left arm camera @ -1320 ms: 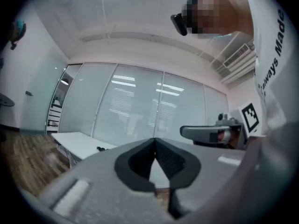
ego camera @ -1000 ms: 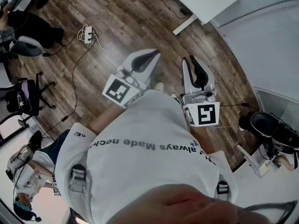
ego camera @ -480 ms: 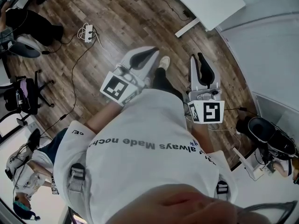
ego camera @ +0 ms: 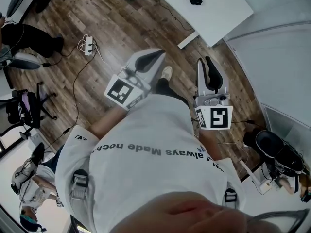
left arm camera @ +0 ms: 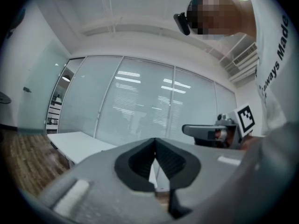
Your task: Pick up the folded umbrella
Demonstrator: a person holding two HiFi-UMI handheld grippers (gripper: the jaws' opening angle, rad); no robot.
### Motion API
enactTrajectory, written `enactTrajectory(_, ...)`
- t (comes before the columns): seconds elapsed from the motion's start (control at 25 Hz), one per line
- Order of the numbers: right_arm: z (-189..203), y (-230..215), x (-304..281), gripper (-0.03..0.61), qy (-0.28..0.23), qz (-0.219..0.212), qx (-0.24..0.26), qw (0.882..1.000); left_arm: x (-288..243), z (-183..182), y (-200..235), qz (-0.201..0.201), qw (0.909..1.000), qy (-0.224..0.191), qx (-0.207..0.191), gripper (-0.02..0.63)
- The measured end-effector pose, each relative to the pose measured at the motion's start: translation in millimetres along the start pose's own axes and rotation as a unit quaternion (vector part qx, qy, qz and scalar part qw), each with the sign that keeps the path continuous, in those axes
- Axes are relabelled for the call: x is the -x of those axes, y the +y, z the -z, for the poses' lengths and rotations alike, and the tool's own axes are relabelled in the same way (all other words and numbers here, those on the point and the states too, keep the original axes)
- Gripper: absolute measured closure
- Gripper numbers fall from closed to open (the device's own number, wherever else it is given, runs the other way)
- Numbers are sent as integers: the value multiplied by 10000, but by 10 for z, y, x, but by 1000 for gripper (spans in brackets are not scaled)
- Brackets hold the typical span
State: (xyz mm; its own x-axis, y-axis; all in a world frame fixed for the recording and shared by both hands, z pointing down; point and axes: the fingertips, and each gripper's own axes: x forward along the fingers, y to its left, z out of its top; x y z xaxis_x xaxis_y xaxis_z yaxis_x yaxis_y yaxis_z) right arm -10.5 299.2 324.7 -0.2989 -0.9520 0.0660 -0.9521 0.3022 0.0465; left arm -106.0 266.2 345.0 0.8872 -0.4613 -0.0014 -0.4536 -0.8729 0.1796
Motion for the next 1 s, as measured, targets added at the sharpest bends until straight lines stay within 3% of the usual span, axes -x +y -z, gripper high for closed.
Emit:
enactTrajectory(0.44, -52, -1211, -668, 508, -27, -125, -88, 9999, -1347, -209, 454, -94, 9999, -40, -81, 614)
enactTrajectory(1.0, 94, -1761, -1676, 505, 99, -341, -243, 9991, -2130, -128, 1322, -251, 9995, 78, 165, 614)
